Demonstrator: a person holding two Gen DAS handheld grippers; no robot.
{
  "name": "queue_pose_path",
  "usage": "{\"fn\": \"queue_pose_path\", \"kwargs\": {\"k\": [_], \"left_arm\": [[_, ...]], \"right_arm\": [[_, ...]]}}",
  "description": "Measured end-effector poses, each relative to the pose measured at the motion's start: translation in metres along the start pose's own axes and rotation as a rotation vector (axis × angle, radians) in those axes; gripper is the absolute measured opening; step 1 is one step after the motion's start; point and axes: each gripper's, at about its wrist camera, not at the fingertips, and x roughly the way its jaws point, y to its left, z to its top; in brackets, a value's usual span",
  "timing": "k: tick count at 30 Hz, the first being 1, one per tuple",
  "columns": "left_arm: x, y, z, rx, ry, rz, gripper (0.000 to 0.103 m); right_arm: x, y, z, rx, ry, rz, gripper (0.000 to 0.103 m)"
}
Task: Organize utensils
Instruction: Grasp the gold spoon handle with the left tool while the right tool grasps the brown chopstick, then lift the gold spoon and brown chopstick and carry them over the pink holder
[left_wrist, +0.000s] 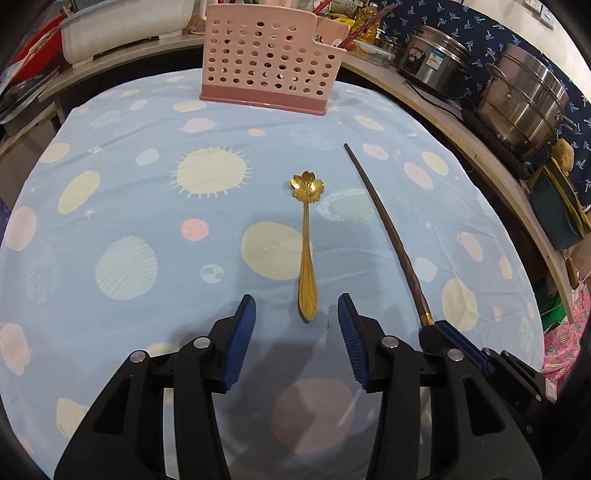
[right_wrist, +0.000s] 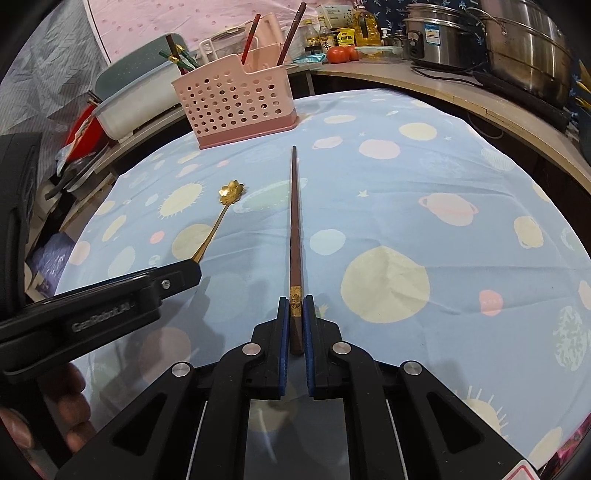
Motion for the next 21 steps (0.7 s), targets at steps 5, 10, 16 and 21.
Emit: {"fn": "queue_pose_path", "kwargs": {"k": [5,10,16,21], "left_arm": [[0.004,-0.002,0.001,0.01,0.007,-0.019,0.014],[0.002,-0.002,-0.002,0.023,0.005,-0.024,0.01],[-0.009,0.005,-0.004,0.003,-0.007,-0.024,0.01],[-0.028,0.013,0.001,-0.017,-0.046,-0.028,0.01]], "right_arm": [[0.0,0.0,0.0,0.001,0.0,0.002,0.007],[0.0,0.0,0.0,0.002,0.0,0.002,0.007],[-0.003,-0.001,0.0,0.009,-0.003,0.008,0.007],[-0.011,0.0,0.002,0.013,-0.016,0.023,0.007]]}}
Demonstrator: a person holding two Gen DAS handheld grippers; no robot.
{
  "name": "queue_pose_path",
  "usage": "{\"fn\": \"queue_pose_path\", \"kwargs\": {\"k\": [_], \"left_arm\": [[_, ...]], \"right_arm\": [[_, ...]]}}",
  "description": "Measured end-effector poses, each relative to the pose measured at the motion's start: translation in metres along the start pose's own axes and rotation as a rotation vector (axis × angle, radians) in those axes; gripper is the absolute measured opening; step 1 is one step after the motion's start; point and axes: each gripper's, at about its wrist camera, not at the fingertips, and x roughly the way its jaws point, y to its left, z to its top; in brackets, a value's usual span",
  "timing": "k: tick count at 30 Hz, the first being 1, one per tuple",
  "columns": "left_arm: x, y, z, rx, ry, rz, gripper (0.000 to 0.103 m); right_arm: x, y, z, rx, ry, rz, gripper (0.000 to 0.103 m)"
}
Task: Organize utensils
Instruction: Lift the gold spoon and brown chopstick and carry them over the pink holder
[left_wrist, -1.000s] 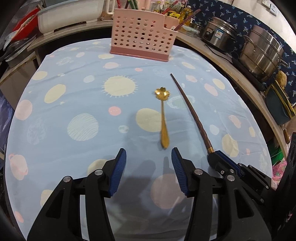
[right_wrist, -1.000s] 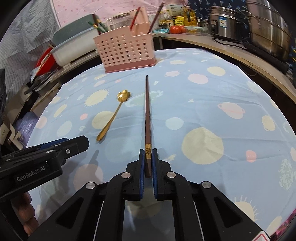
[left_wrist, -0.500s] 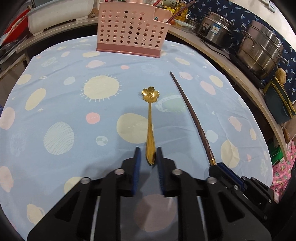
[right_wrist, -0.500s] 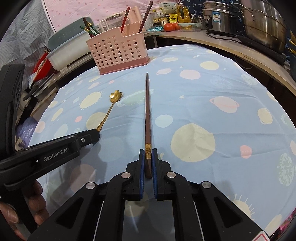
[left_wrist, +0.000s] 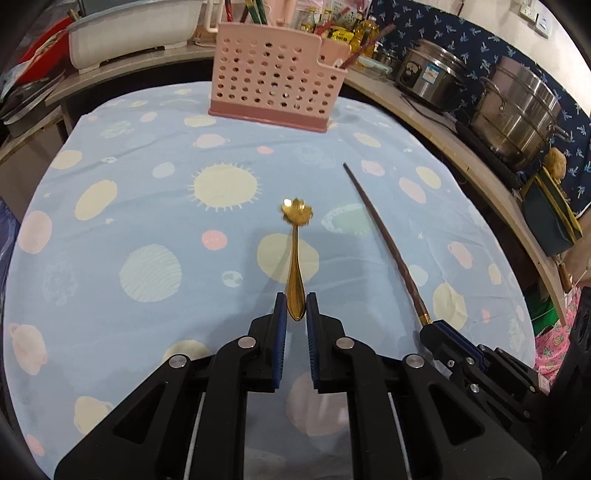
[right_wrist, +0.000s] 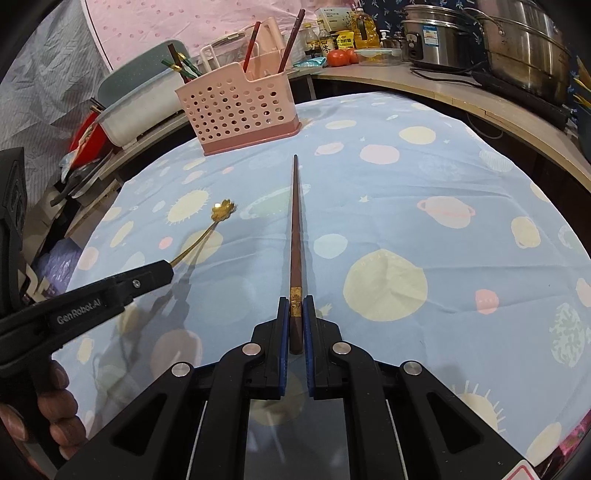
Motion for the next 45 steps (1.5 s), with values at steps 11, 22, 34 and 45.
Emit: {"fn": "queue_pose_path", "kwargs": {"k": [11,22,34,45], "left_arm": [[-0.025,0.002,0.013,-0.011,-0.072,-0.005,0.01],[-0.037,0.002,0.029,-0.003,-0.11,0.0,0.009],[-0.053,0.006,0.047,0.013,-0.148,0.014,0.001],[-0.085,-0.002,0.077,0.051,-0.211,0.009,0.001]], "right_arm": [[-0.013,0.004,0.006,0.001,-0.028,0.027,0.007],[-0.029,0.007,0.024,0.005,-0.073,0.053,0.007],[-0.052,0.015,0.05,0.002,-0.128,0.083,0.007],[-0.082,0.017,0.093,0.012,-0.213,0.104,0.007]]}}
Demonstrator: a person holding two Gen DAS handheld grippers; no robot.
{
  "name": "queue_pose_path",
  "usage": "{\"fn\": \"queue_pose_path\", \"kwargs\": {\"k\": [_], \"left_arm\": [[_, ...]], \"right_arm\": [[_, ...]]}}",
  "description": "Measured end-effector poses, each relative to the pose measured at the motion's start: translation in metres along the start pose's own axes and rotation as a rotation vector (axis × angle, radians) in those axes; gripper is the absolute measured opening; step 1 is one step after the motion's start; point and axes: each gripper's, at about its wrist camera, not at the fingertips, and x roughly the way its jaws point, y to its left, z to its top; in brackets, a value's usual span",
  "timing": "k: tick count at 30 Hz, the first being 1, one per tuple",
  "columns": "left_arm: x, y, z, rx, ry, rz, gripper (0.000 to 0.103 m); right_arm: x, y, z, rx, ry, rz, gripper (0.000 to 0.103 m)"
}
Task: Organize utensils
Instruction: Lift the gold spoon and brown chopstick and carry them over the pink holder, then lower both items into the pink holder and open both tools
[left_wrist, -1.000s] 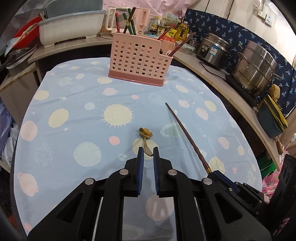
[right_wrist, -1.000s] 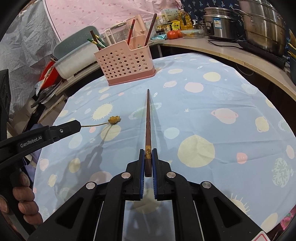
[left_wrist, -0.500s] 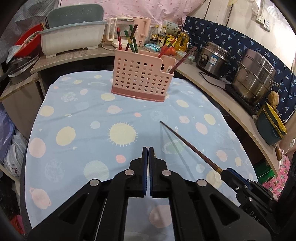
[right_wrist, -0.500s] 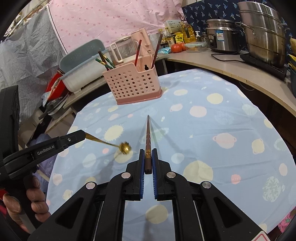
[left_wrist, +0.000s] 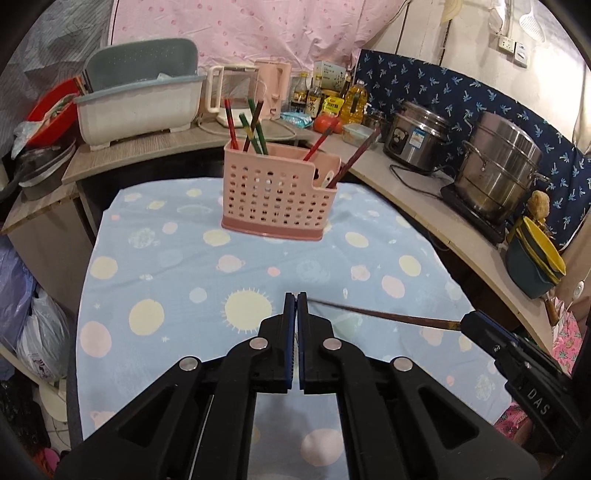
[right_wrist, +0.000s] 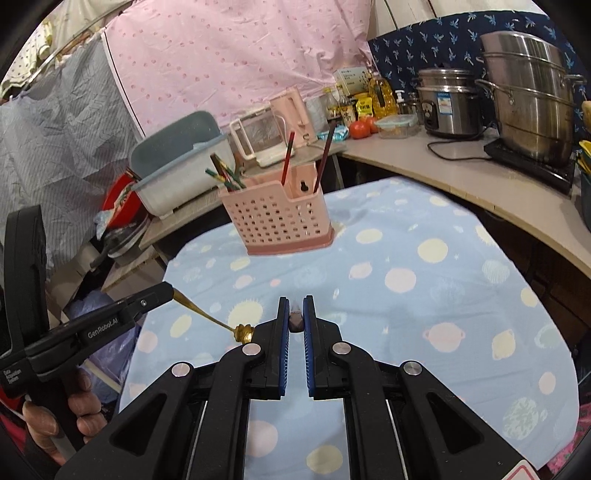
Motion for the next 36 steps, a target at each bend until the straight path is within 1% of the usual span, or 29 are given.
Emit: {"fn": "queue_pose_path", "kwargs": {"k": [6,14,19,22,31,36], "left_arm": [[-0.011,-0.002,0.025,0.019,-0.04,0.003,0.001],[-0.02,0.0,0.064,0.032,-0.101,0.018,0.001],[-0.022,0.004,0.095,0.033,-0.144,0.029,0.001],[-0.021,0.004,0.117,0.036,-0.167,0.029,0.001],[-0.001,-0.007,0.19,0.048,-0.237,0.035,0.001],[0.025,-0.001,0.218,0.051,-0.236,0.032,0.001]], "right_arm": [[-0.003,-0.001,0.033,0.015,-0.047,0.019,0.007],[-0.001,0.014,0.08,-0.025,-0.113,0.031,0.007],[0.007,0.028,0.116,-0.051,-0.157,0.043,0.007],[0.014,0.035,0.143,-0.057,-0.187,0.053,0.007],[0.046,0.063,0.229,-0.086,-0.305,0.043,0.007],[0.077,0.069,0.26,-0.076,-0.323,0.039,0.007]]}}
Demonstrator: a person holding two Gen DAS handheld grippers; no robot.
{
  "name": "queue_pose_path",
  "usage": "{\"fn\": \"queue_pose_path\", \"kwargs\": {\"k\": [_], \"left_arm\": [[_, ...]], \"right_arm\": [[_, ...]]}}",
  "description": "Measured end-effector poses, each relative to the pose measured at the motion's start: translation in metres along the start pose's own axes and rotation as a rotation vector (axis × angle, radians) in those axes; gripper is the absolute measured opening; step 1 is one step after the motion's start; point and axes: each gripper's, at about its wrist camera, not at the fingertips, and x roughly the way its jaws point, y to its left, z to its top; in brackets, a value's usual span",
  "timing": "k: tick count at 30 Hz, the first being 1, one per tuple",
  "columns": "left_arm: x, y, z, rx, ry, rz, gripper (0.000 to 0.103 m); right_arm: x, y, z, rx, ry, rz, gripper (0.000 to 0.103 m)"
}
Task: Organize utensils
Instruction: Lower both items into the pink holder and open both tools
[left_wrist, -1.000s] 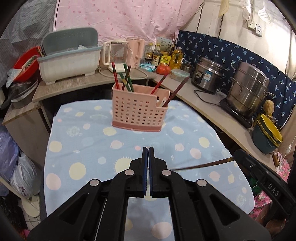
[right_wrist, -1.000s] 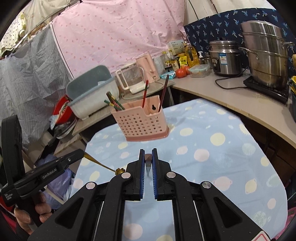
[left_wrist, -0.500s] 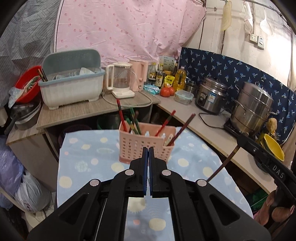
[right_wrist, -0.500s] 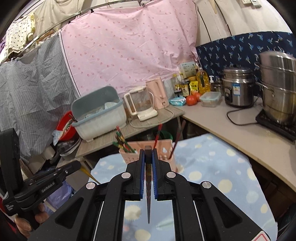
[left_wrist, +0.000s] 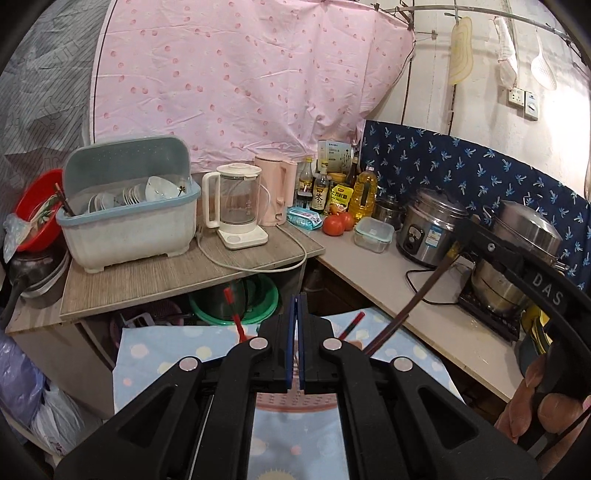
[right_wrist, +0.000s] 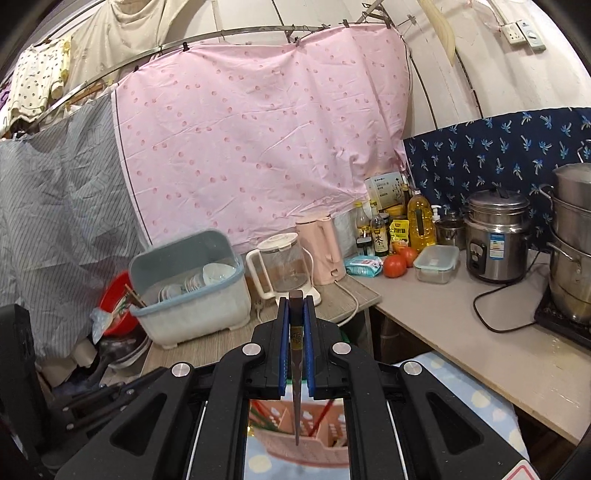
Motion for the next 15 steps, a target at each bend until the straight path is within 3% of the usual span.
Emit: {"fn": "queue_pose_path", "kwargs": {"k": [9,15], "left_arm": [[0.056,0.012,-0.005,-0.011,0.063,-0.002,0.001],[0.075,0.017,-0.015,-0.023,0.1,0.002,0.001]], "right_arm": [[0.069,0.001,-0.021,-0.011,0.086,-0.014,0.007],[0.09,0.0,-0.042,-0.024,0.145,-0.018,0.007]]}}
